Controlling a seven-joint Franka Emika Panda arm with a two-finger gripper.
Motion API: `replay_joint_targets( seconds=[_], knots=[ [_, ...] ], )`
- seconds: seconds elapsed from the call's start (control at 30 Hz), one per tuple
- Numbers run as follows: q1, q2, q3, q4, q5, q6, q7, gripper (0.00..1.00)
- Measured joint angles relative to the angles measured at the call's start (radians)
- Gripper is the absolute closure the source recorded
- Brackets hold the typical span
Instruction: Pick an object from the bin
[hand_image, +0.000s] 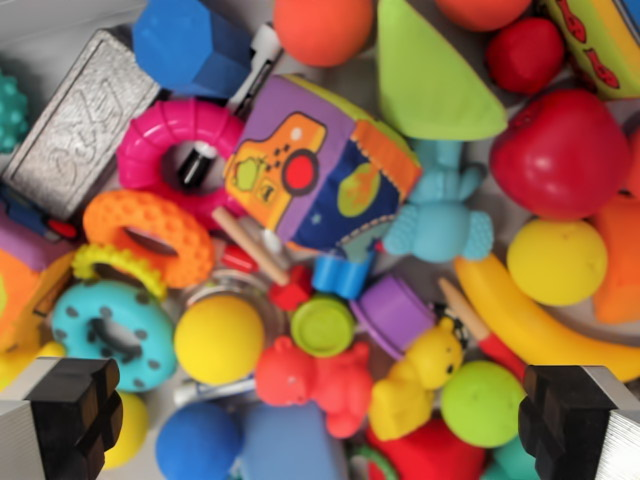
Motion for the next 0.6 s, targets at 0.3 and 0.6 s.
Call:
replay_joint_targets(
  seconds=[0.3,0.6],
  knots=[
    [0.009,0.046,0.000,-0.016,0.000,0.058,0.109,0.00],
    [0.021,0.109,-0.001,-0.024,0.000,0.123,0.238,0.00]
  ],
)
